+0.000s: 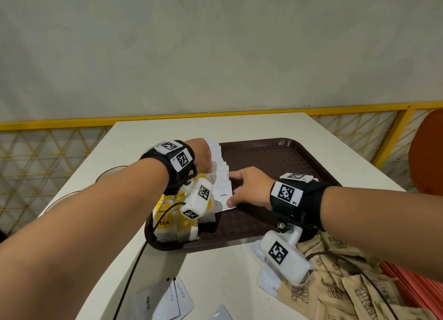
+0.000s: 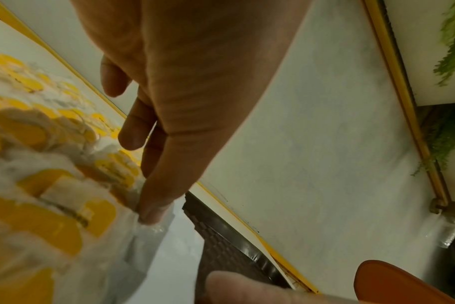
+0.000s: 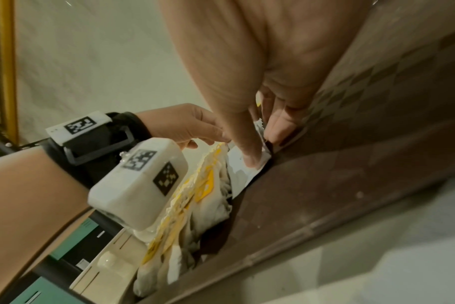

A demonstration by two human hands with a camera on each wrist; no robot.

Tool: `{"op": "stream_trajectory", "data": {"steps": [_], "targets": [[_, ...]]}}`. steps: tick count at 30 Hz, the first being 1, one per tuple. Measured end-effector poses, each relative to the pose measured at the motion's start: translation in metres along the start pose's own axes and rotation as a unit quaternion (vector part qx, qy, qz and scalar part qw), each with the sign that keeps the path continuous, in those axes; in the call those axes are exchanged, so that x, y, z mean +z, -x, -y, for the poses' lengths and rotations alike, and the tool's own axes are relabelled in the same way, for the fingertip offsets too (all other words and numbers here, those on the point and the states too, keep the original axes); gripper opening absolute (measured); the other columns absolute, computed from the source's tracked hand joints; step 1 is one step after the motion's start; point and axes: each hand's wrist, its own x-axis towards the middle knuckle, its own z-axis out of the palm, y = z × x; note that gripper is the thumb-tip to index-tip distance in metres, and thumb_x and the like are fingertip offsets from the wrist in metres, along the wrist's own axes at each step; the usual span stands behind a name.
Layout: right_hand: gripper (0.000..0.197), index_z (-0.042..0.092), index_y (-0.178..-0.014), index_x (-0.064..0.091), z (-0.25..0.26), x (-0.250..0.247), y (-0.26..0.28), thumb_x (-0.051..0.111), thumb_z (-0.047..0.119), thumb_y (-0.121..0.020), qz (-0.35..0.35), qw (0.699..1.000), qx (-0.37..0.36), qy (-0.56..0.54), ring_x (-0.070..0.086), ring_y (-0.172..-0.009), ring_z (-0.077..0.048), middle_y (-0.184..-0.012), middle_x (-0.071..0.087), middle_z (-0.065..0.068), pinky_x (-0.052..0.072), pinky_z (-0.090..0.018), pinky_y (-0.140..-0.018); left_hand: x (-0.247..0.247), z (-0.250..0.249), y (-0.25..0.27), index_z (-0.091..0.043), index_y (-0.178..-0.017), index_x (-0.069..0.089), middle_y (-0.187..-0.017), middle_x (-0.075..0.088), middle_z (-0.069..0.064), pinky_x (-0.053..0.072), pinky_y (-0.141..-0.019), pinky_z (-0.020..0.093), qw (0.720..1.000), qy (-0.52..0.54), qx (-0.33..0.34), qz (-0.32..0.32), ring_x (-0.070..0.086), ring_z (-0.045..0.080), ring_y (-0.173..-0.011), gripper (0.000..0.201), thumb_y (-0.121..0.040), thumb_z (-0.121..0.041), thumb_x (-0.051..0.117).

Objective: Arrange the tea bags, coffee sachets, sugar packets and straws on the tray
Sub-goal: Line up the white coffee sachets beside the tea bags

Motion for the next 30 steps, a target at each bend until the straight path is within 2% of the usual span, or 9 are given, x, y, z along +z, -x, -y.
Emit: {"op": "stream_trajectory", "data": {"steps": [3, 6, 9, 13, 17, 19, 23, 28, 30], "targets": [[0.032, 0.009, -0.105, 0.072, -0.003, 0.002, -0.004, 0.079, 0.011, -0.074, -0.005, 0.998, -0.004, -0.057, 0.067, -0.093, -0.027, -0.101, 0.073, -0.007, 0.054, -0.041, -0.088, -0.004, 0.002, 0.002, -0.006, -0.101, 0.072, -0.104, 0.069, 0.006, 0.049, -0.085, 0.030, 1.000, 0.020, 0.000, -0.013, 0.061, 0.021, -0.097, 0.030, -0.084, -0.030, 0.069], [0.025, 0.005, -0.105, 0.071, -0.003, 0.005, -0.005, 0.068, 0.001, -0.080, -0.020, 0.989, 0.012, -0.145, 0.067, -0.096, -0.025, -0.106, 0.072, -0.010, 0.054, -0.034, -0.088, -0.011, 0.007, 0.004, -0.007, -0.100, 0.071, -0.106, 0.068, 0.006, 0.045, -0.079, 0.028, 0.994, 0.081, -0.015, -0.067, 0.058, 0.018, -0.092, 0.023, -0.088, -0.026, 0.064], [0.033, 0.003, -0.110, 0.067, 0.001, 0.009, -0.009, 0.056, -0.008, -0.081, -0.025, 0.980, 0.037, -0.196, 0.064, -0.106, -0.026, -0.113, 0.069, -0.010, 0.050, -0.037, -0.098, -0.014, 0.012, 0.007, -0.008, -0.108, 0.071, -0.115, 0.066, 0.007, 0.046, -0.087, 0.029, 0.986, 0.128, -0.034, -0.097, 0.058, 0.021, -0.105, 0.023, -0.093, -0.017, 0.057], [0.047, 0.003, -0.120, 0.062, 0.006, 0.015, -0.022, 0.047, -0.007, -0.077, -0.026, 0.978, 0.047, -0.201, 0.065, -0.101, -0.030, -0.122, 0.063, -0.019, 0.052, -0.035, -0.085, -0.011, 0.014, 0.011, -0.008, -0.111, 0.070, -0.126, 0.061, 0.008, 0.042, -0.092, 0.028, 0.981, 0.160, -0.049, -0.103, 0.055, 0.023, -0.115, 0.028, -0.095, -0.004, 0.047], [0.079, 0.007, -0.149, 0.030, -0.002, 0.023, -0.041, 0.046, 0.005, -0.072, -0.006, 0.983, 0.043, -0.177, 0.058, -0.117, -0.022, -0.153, 0.035, -0.006, 0.048, -0.038, -0.101, -0.006, 0.017, 0.015, -0.009, -0.110, 0.071, -0.125, 0.062, 0.009, 0.044, -0.093, 0.029, 0.981, 0.158, -0.058, -0.093, 0.056, 0.024, -0.115, 0.030, -0.094, -0.003, 0.046], [0.070, 0.004, -0.146, 0.035, -0.002, 0.022, -0.044, 0.046, 0.000, -0.077, -0.012, 0.985, 0.052, -0.162, 0.051, -0.127, -0.026, -0.151, 0.038, -0.008, 0.044, -0.041, -0.105, -0.004, 0.018, 0.016, -0.009, -0.111, 0.071, -0.124, 0.062, 0.008, 0.045, -0.095, 0.031, 0.982, 0.155, -0.062, -0.089, 0.056, 0.024, -0.114, 0.029, -0.095, -0.005, 0.046], [0.042, -0.007, -0.112, 0.060, 0.005, 0.017, -0.042, 0.043, -0.005, -0.074, -0.040, 0.984, 0.065, -0.161, 0.062, -0.106, -0.039, -0.118, 0.062, -0.026, 0.050, -0.054, -0.093, -0.004, 0.018, 0.016, -0.008, -0.111, 0.070, -0.123, 0.063, 0.008, 0.046, -0.095, 0.032, 0.981, 0.156, -0.066, -0.089, 0.057, 0.024, -0.113, 0.028, -0.095, -0.006, 0.048], [0.046, -0.006, -0.129, 0.051, 0.022, 0.008, -0.028, 0.042, -0.012, -0.085, -0.033, 0.978, 0.080, -0.189, 0.054, -0.121, -0.039, -0.133, 0.053, -0.024, 0.042, -0.047, -0.105, -0.005, 0.015, 0.016, -0.008, -0.114, 0.069, -0.127, 0.061, 0.007, 0.045, -0.097, 0.032, 0.983, 0.150, -0.065, -0.081, 0.055, 0.025, -0.117, 0.029, -0.096, -0.007, 0.047], [0.045, -0.002, -0.125, 0.056, 0.024, 0.010, -0.030, 0.043, -0.010, -0.082, -0.025, 0.977, 0.071, -0.198, 0.058, -0.116, -0.037, -0.128, 0.058, -0.024, 0.044, -0.049, -0.102, -0.004, 0.014, 0.016, -0.008, -0.115, 0.069, -0.129, 0.060, 0.006, 0.044, -0.098, 0.032, 0.984, 0.145, -0.064, -0.077, 0.054, 0.024, -0.118, 0.029, -0.096, -0.007, 0.047]]}}
